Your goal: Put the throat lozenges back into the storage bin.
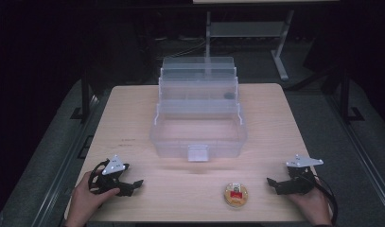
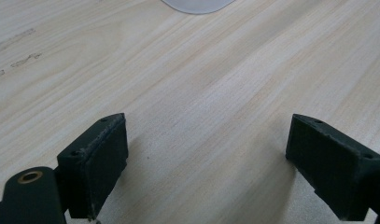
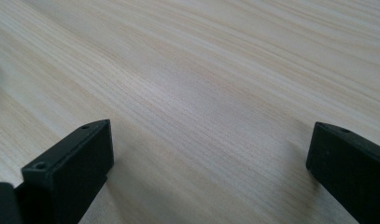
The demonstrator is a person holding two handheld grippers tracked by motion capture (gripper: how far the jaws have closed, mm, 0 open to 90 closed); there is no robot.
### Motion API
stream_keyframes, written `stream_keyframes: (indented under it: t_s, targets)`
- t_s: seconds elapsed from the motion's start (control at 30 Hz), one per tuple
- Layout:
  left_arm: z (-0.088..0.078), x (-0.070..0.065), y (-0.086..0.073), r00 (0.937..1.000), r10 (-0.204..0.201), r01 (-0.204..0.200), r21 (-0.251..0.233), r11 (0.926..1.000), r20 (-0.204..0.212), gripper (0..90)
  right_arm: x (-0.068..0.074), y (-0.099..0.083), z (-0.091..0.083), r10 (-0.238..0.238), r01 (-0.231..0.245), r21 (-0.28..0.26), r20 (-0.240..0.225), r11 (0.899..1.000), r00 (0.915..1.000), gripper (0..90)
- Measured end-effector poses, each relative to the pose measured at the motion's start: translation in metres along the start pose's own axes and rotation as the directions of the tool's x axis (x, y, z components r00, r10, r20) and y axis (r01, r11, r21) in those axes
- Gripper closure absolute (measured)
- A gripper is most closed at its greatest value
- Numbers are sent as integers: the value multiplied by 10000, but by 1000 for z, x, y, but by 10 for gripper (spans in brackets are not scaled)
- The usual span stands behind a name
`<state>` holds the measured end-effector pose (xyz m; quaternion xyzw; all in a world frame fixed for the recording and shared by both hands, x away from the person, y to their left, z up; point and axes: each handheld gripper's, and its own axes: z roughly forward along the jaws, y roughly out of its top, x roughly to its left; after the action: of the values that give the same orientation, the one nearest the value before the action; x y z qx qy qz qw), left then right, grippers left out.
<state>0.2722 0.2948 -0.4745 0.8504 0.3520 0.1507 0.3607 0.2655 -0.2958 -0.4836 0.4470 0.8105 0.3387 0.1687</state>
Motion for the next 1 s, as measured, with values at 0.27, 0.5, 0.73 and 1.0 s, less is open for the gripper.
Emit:
stream_keyframes:
  t_s: [0.27,0.5,0.73,1.0]
  targets:
    - [0,0,0,10000,8,-8,9,10000,1,119,-1,0,0,-103,103,3,-100,9999,9999,3]
    - [0,0,0,10000,10,-10,6,10000,-1,119,-1,2,-2,-143,148,283,-173,9995,9997,4]
    - [0,0,0,10000,10,-10,10,10000,0,119,-1,4,-7,-122,145,831,-285,9964,9995,5]
    - [0,0,0,10000,9,-9,8,10000,0,119,8,10,-14,-227,286,860,-681,9959,9974,7]
